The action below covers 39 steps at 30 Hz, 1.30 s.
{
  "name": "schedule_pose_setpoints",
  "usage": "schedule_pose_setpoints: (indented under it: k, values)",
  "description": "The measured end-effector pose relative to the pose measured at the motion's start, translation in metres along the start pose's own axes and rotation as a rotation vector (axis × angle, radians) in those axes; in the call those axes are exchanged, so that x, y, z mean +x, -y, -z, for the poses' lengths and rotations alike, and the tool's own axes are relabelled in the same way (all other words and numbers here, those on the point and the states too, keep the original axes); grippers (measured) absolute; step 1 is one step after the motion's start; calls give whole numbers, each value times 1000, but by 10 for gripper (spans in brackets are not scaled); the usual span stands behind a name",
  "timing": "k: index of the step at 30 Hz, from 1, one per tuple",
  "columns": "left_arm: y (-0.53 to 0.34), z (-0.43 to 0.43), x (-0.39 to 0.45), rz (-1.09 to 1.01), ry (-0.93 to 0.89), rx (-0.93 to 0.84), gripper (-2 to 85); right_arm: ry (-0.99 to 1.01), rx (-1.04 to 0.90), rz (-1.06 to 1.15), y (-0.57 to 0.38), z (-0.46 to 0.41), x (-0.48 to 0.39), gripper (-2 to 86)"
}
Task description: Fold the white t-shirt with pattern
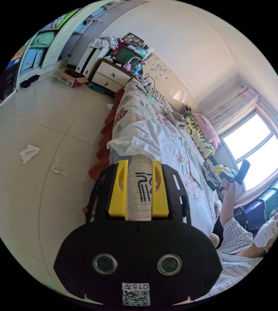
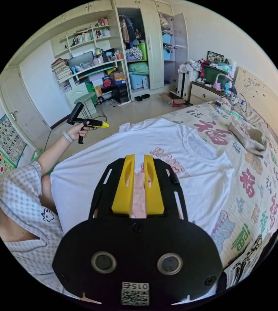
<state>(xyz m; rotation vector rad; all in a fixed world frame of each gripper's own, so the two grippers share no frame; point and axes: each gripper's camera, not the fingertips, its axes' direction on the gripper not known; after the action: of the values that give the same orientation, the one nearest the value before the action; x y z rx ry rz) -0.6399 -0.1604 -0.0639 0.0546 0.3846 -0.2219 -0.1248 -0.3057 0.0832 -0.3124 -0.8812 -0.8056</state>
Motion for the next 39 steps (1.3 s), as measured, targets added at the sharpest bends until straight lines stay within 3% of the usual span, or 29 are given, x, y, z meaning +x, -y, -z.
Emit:
schedule_pose_setpoints:
  k: [6,12,15,19,25,28,34,36,39]
  values:
    - [-4,24,-51,6,-172,181,95,-36,-107,-25,160,-111,-28,66]
    - [15,11,-54,-58,-256,65,87,-324,-362,20,264,-233,-52,80]
    - [1,31,-54,-106,-300,123,8,-359,-453,52,291,-280,-62,86]
    - [-22,54,-49,-196,-246,120,-6,-317,-627,74,308,-329,-71,92]
    - [-73,54,-43,-256,-230,101,-9,-557,-690,249,317,-356,-95,0]
    - [-83,62,-34,-280,-221,116,-9,-538,-655,206,323,-347,-92,-8]
    - [-107,90,-3,-355,-138,259,-8,-362,-233,14,325,-231,-54,-10]
    - [-115,97,32,-490,-120,287,-7,-253,-29,-59,290,-162,-31,-9]
    - [-135,87,85,-725,-58,223,-2,-187,-24,-165,212,-121,7,-2]
